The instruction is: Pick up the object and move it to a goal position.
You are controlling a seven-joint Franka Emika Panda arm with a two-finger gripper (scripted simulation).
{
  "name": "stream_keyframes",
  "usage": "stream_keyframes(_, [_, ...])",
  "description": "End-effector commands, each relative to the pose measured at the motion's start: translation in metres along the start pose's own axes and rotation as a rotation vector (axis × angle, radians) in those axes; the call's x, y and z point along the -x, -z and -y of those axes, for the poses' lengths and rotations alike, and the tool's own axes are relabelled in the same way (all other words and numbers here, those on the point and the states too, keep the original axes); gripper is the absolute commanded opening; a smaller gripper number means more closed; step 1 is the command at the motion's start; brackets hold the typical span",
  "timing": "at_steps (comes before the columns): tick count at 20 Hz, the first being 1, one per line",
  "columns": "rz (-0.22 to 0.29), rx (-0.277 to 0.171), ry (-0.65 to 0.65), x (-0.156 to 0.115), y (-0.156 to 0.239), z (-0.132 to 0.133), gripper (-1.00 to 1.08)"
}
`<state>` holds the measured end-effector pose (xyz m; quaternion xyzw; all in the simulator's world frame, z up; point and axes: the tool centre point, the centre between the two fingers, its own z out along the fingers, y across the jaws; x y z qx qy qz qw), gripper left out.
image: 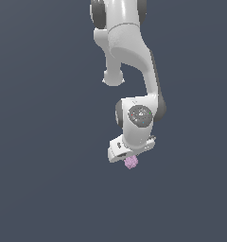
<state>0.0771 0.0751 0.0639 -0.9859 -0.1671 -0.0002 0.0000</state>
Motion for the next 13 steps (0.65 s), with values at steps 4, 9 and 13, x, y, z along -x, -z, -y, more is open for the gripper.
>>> stream_keyframes(4, [-0.001,0.0,0.0,-0.004,0.025,-0.007,-1.0])
stream_keyframes(9, [0.0,0.0,0.0,-0.007,0.044,-0.013,-1.0])
stream_keyframes(13, [0.0,0.0,0.0,-0.008,0.046,-0.014,-1.0])
